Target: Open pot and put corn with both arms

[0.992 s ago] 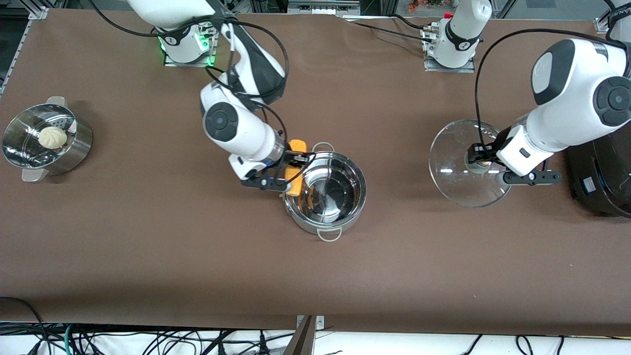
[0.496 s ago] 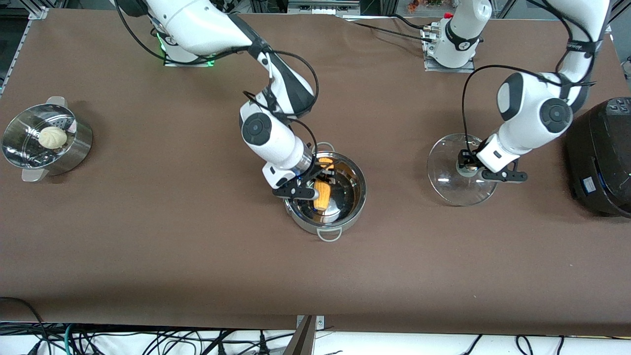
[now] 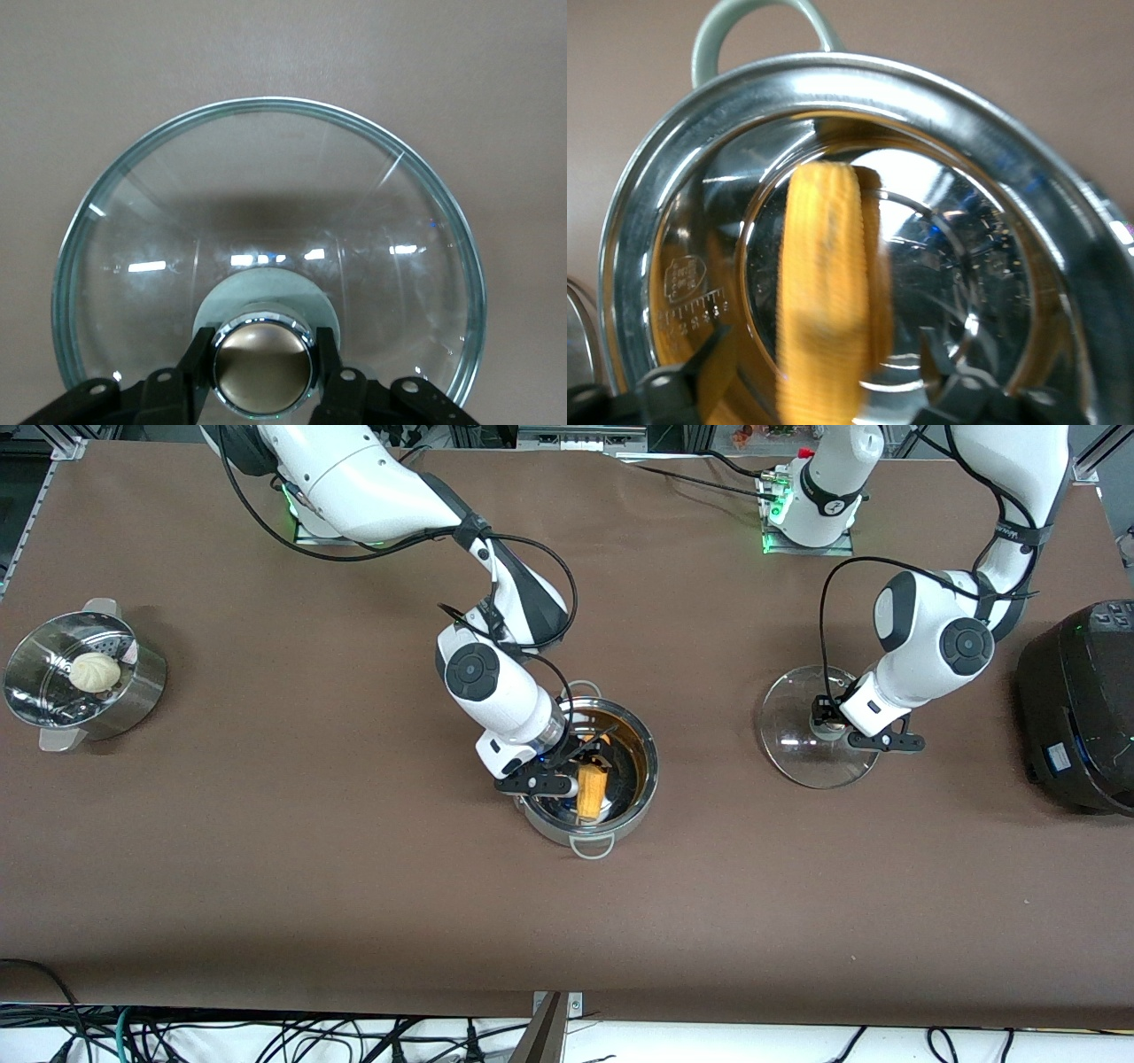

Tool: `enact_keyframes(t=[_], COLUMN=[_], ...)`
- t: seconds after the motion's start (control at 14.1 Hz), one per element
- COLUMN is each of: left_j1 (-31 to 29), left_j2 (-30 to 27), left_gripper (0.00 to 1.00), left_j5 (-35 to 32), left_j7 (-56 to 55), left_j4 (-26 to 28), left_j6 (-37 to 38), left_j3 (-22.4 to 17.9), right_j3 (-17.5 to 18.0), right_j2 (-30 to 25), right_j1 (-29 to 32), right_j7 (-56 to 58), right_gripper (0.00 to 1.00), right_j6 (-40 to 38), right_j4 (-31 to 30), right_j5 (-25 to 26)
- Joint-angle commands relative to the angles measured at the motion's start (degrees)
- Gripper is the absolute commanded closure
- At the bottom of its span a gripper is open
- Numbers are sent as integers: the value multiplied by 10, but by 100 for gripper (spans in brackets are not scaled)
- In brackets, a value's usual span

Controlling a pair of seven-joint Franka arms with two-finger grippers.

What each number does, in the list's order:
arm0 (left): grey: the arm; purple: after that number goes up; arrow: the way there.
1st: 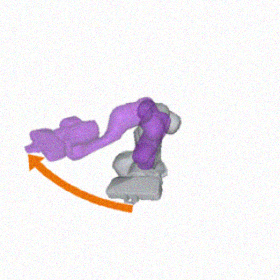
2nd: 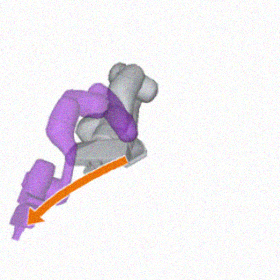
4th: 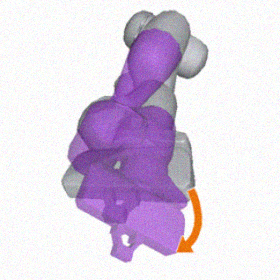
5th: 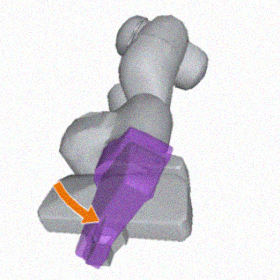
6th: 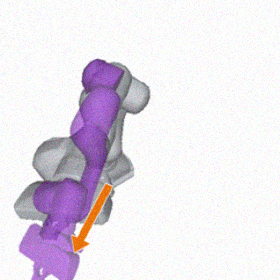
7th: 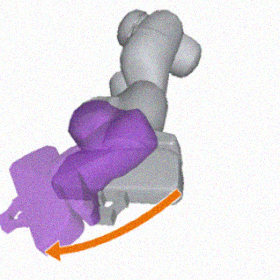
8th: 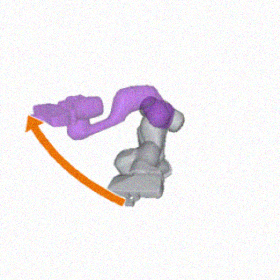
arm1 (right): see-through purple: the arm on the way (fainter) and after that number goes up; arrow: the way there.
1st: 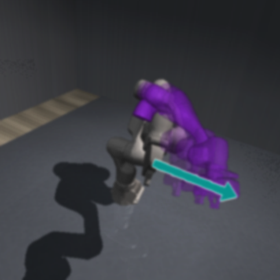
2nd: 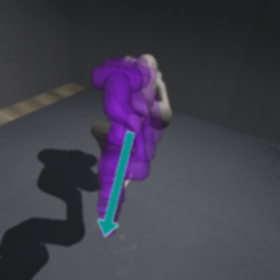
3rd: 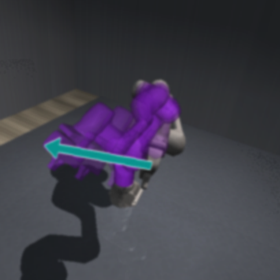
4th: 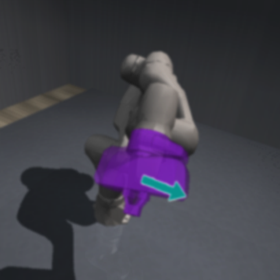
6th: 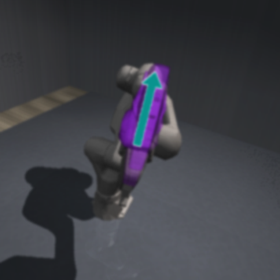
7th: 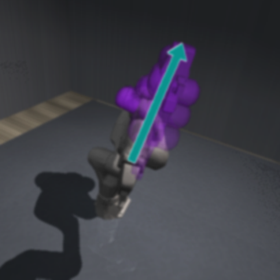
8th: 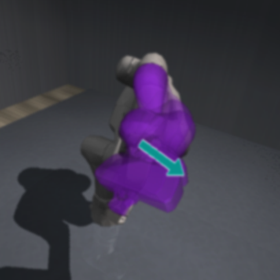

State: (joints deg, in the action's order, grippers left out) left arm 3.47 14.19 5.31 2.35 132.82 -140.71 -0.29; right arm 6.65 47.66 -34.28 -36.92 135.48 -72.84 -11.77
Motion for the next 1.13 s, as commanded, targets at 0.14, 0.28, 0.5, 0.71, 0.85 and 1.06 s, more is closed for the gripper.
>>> enact_keyframes(t=[0.14,0.28,0.5,0.71,0.85,1.06], left_j1=[-3,-3,-3,-4,-4,-7], left_j2=[8,-26,-92,-108,-119,-126], left_gripper=[51,0,0,0,0,0], left_j5=[9,9,9,2,-31,-33], left_j7=[16,11,10,-6,-38,-49], left_j4=[-5,-8,-54,-182,-258,-364], left_j6=[6,31,133,308,399,534], left_j3=[0,-9,-21,-28,-28,-23], right_j3=[-42,-93,-173,-168,-153,-117], right_j2=[-102,-139,-200,-296,-352,-429], right_j1=[6,6,21,99,158,242], right_j7=[11,101,191,202,225,294], right_gripper=[0,0,0,0,0,0], right_j6=[-170,-256,-318,-403,-415,-431], right_j4=[-2,-1,-12,-55,-58,-144], right_j5=[20,27,20,66,84,110])
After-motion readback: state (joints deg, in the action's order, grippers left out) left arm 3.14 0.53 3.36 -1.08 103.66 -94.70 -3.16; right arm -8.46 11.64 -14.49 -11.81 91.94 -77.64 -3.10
